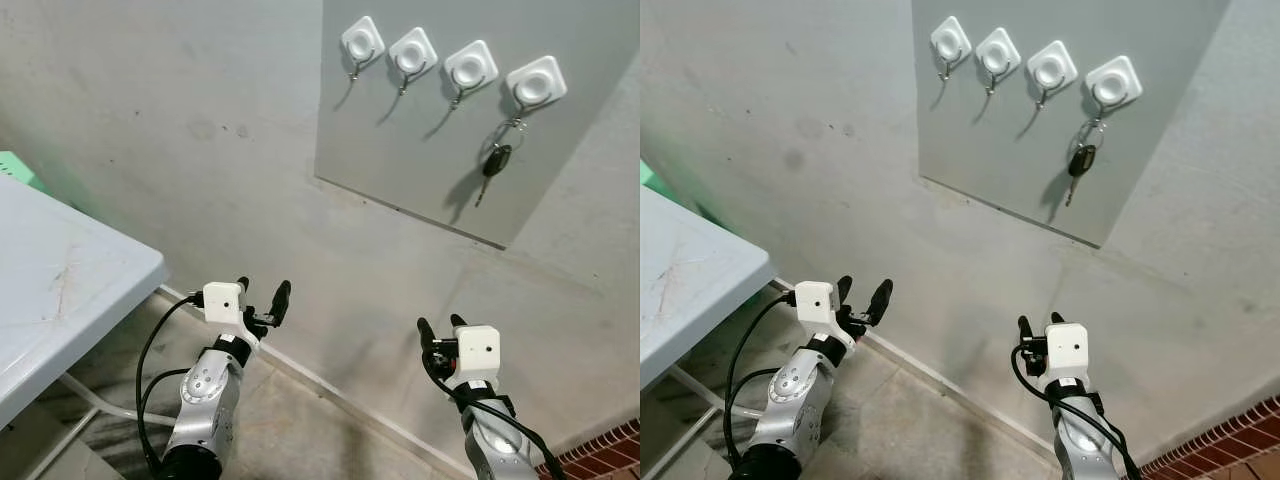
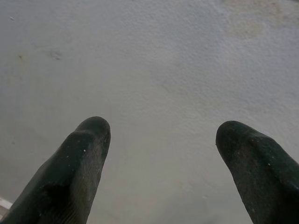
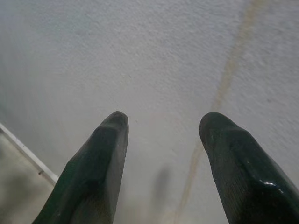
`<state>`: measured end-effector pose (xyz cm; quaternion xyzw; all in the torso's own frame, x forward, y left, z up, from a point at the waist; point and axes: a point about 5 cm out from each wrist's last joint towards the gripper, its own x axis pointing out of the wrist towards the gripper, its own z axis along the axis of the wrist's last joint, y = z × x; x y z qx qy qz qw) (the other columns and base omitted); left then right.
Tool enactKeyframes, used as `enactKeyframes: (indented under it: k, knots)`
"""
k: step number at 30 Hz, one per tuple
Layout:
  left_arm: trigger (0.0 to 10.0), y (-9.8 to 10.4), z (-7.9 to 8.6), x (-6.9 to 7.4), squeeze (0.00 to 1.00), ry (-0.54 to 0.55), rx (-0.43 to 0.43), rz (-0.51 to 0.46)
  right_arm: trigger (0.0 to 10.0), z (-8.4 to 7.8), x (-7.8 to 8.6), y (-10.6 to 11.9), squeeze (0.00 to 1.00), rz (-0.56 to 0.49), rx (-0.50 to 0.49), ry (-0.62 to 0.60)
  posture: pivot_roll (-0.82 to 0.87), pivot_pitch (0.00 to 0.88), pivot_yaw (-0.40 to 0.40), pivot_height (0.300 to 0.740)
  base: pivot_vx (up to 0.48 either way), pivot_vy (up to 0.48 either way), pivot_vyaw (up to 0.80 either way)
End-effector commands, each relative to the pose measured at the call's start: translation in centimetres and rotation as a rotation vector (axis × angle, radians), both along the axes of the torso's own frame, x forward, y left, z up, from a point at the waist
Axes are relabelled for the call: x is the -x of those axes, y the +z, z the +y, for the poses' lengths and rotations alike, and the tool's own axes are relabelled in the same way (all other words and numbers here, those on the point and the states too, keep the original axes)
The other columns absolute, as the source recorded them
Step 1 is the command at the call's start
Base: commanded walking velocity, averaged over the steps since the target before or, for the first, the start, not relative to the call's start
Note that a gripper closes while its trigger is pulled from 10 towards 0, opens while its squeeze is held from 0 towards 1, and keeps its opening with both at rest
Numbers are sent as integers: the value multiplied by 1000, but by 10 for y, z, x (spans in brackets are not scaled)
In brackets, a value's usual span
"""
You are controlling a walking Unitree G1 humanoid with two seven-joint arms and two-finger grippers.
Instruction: Hang keys on a hook
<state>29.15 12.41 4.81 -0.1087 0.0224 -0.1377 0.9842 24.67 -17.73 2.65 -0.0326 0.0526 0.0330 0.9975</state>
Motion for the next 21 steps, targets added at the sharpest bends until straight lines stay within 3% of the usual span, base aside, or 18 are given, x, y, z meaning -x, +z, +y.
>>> enactKeyframes:
  k: [1, 21]
  knots:
    - [10000, 2, 0, -2, 0, 2, -12, -2, 10000, -2, -2, 2, 0, -10, -1, -11, -28, 0, -19, 740, 0, 0, 800]
    - [10000, 3, -1, -3, 0, -5, -9, -5, 10000, -2, -1, 1, 0, -11, -2, -16, -33, 0, -14, 740, 0, 0, 800]
